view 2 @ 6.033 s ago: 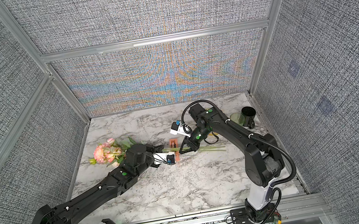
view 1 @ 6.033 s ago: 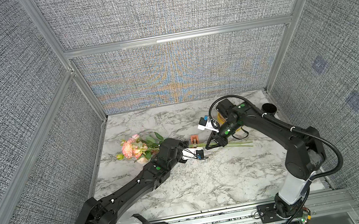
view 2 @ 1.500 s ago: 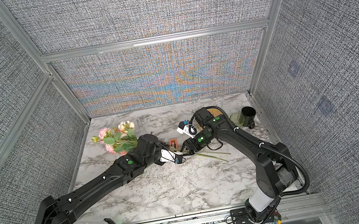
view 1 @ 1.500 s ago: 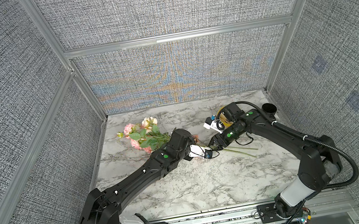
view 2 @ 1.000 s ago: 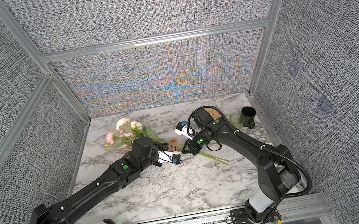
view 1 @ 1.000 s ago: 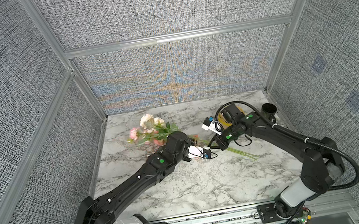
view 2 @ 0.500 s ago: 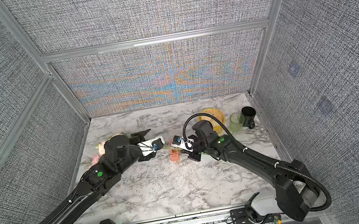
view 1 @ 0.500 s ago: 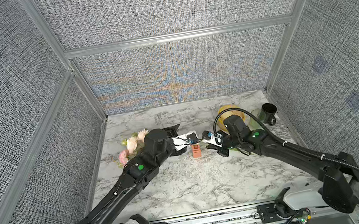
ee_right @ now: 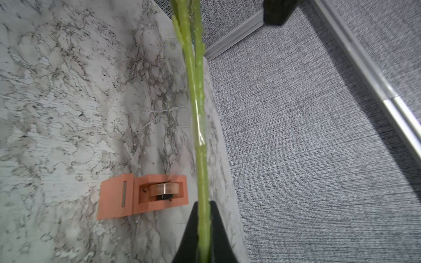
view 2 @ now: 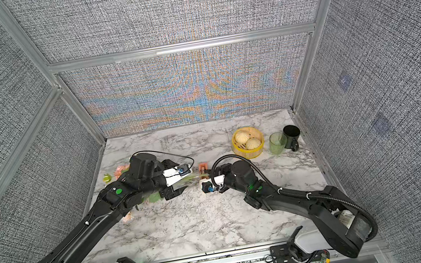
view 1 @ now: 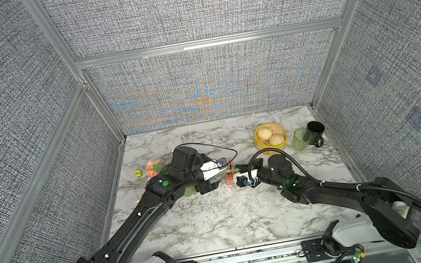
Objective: Wrap bouquets with tape
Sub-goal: Wrap the tape around the bouquet.
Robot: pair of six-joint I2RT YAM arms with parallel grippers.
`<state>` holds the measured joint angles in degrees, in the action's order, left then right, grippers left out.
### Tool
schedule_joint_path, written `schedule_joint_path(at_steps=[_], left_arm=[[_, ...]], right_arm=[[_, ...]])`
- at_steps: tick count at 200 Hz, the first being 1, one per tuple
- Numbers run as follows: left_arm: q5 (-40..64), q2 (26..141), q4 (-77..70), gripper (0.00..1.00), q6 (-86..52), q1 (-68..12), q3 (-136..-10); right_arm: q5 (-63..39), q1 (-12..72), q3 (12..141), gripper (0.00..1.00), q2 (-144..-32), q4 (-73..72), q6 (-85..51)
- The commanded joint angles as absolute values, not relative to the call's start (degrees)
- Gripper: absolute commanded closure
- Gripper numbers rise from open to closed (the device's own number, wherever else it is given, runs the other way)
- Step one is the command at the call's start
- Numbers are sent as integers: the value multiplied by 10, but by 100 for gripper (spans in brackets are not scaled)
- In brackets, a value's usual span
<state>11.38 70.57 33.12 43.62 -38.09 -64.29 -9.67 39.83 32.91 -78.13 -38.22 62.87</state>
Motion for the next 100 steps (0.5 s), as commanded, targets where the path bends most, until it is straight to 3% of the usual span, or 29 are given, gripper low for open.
schedule_joint_path(at_steps=[1, 52, 100], left_arm=[[120, 734, 355, 15, 459, -377, -654], [152, 811, 426, 24, 478, -357, -705], [186, 857, 451, 31, 484, -344, -727]], right_arm=[[-52, 416, 324, 100, -794, -505, 723], [25, 438, 286, 100, -844, -666, 828], [54, 447, 261, 100, -851, -730, 870]])
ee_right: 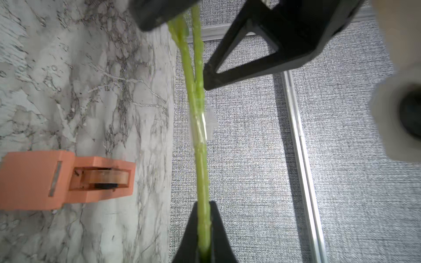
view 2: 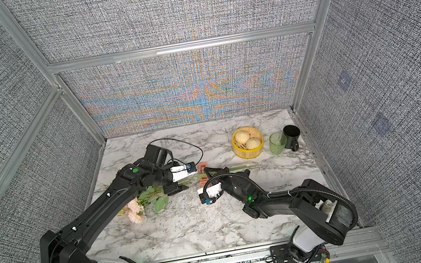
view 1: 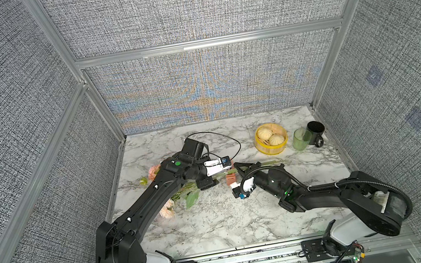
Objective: Wrap bouquets with tape
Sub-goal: Wrap the tape around the bouquet.
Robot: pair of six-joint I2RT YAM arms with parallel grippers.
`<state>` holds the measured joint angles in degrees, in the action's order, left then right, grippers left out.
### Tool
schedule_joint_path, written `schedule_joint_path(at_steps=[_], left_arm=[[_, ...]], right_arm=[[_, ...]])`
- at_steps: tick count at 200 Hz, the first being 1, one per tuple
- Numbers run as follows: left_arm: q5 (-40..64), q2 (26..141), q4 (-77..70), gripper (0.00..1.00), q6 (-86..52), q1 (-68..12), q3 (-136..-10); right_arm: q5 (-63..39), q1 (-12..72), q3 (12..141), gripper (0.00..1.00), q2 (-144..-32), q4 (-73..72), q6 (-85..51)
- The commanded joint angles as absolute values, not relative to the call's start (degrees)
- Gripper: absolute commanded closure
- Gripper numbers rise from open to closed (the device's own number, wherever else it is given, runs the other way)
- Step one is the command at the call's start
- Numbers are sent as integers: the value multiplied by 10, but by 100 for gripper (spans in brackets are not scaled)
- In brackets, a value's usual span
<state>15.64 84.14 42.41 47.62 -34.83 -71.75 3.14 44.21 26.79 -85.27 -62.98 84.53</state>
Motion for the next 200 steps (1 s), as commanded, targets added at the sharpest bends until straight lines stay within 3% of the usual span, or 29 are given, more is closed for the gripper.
schedule_joint_path(at_steps=[1, 58, 91, 110, 132, 148, 162, 179, 200], left_arm=[[186, 857, 452, 31, 484, -343, -728], [185, 893, 491, 52, 482, -337, -761], [195, 898, 496, 87, 483, -337, -763], [195, 896, 491, 100, 483, -337, -771], [181, 886, 472, 100, 473, -337, -781], [170, 870, 443, 100, 475, -337, -769], [170, 853, 414, 100, 506, -337, -750], [170, 834, 367, 100, 512, -337, -723], [169, 819, 335, 100, 516, -338, -713]], right_arm=[[55, 447, 260, 100, -851, -730, 871], [71, 462, 248, 100, -834, -721, 922], [81, 466, 244, 100, -804, -690, 945], [91, 471, 240, 100, -783, -645, 964], [113, 484, 246, 72, -745, -576, 940], [154, 504, 267, 66, -695, -431, 891], [170, 522, 328, 59, -632, -171, 772], [8, 503, 448, 54, -583, 187, 525], [-117, 483, 526, 44, -561, 318, 341]])
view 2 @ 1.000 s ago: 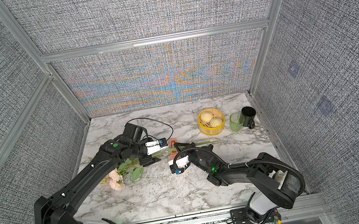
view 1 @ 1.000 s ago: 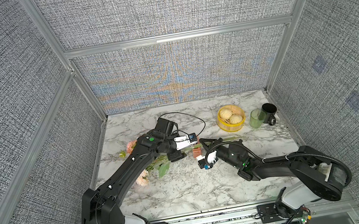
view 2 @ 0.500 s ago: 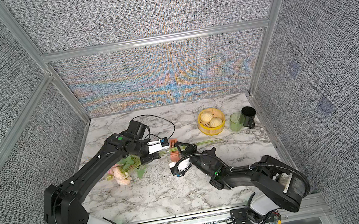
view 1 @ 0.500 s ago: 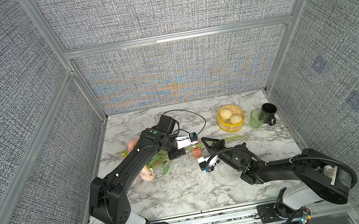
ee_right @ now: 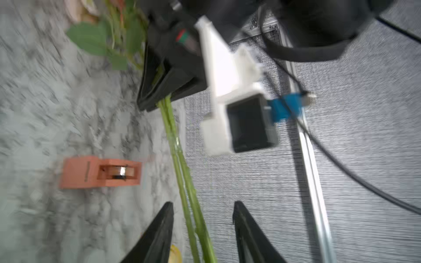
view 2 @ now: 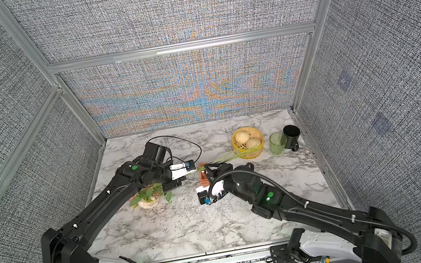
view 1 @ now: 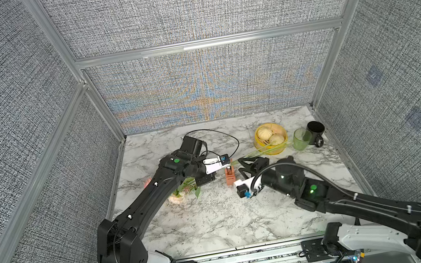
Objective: Wrap bouquets with tape
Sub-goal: Wrap the tape around the bouquet.
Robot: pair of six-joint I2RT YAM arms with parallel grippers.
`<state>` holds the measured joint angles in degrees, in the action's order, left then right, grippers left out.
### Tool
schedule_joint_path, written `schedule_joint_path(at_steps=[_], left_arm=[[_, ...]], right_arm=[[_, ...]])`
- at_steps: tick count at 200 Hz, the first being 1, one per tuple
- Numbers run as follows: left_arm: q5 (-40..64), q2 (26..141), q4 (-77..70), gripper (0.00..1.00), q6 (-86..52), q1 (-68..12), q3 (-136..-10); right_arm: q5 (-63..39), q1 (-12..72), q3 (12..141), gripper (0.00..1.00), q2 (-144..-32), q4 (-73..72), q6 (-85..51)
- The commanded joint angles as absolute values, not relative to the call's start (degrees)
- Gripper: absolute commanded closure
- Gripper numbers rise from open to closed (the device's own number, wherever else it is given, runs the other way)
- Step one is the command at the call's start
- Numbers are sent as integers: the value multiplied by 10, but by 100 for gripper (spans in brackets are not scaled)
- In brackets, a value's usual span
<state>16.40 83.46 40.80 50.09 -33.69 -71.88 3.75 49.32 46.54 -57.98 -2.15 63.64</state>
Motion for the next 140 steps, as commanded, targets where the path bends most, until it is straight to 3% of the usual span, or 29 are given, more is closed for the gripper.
schedule_joint_path(at_steps=[1, 19, 43, 80, 102, 140], left_arm=[[169, 819, 334, 100, 517, -338, -713], [150, 809, 326, 100, 531, -346, -709], [82, 795, 302, 100, 578, -378, -685], [10, 759, 242, 100, 636, -420, -633], [-67, 742, 202, 100, 675, -459, -599], [-167, 734, 164, 100, 707, -510, -557]], right_arm=[[-121, 483, 529, 43, -559, 322, 336], [-124, 473, 559, 40, -532, 348, 251], [-127, 419, 621, 27, -520, 346, 140], [-139, 340, 768, 19, -593, 433, 26], [-136, 326, 828, 17, -674, 506, 35], [-216, 326, 877, 17, -821, 614, 126]])
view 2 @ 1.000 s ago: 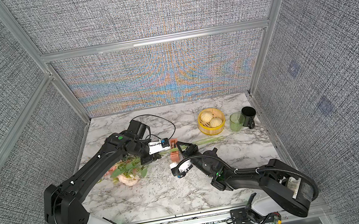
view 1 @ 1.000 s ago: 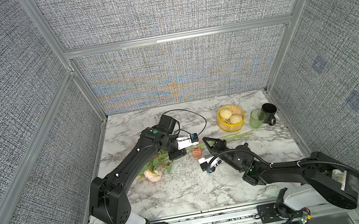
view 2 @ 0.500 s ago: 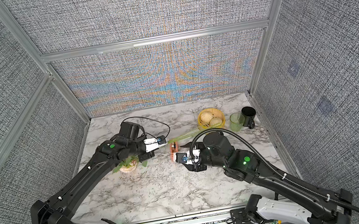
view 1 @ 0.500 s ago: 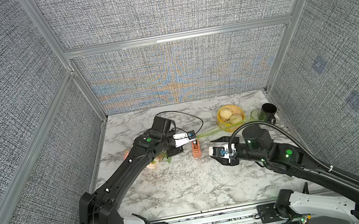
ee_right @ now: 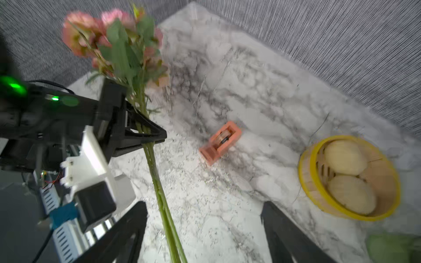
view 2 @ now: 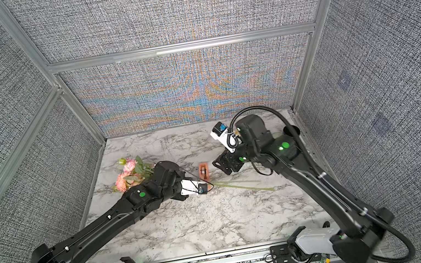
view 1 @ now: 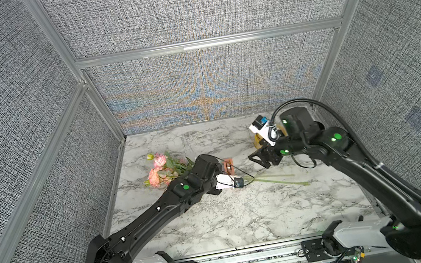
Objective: Wrap bouquets with tape
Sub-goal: Wrap the tape around the bouquet.
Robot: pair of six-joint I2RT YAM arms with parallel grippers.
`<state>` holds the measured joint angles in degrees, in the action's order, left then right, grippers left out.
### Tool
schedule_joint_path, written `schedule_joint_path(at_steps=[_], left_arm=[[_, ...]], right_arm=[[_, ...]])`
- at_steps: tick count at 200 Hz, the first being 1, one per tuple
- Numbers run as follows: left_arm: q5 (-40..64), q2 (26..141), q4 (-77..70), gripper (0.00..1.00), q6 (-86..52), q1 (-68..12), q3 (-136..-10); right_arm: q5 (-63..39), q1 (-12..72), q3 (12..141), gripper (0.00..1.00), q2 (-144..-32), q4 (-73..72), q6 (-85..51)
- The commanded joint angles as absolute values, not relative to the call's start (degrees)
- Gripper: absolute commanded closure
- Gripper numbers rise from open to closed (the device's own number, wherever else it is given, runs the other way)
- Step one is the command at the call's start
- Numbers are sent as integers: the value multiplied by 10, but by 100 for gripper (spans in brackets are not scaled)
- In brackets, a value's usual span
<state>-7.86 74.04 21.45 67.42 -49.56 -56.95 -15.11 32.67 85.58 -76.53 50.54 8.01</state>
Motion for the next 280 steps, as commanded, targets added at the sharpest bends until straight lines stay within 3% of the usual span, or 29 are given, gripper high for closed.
schedule_joint_path(at_steps=[1, 76, 112, 121, 177, 217, 280], left_arm=[[-168, 734, 163, 100, 707, -510, -557], [-172, 721, 156, 100, 692, -523, -531], [-172, 729, 156, 100, 688, -523, -533], [-173, 732, 156, 100, 685, -523, -537], [-149, 731, 174, 100, 660, -525, -546], [-128, 727, 175, 98, 624, -526, -538], [-80, 675, 148, 70, 547, -526, -509]], right_arm=[[-218, 327, 878, 17, -823, 617, 128], [-306, 324, 864, 18, -925, 616, 193], [-323, 323, 863, 25, -956, 619, 206], [-323, 323, 859, 28, -959, 615, 208], [-223, 326, 823, 80, -960, 543, 227], [-190, 334, 786, 100, -931, 470, 246], [-161, 340, 701, 100, -856, 347, 297]])
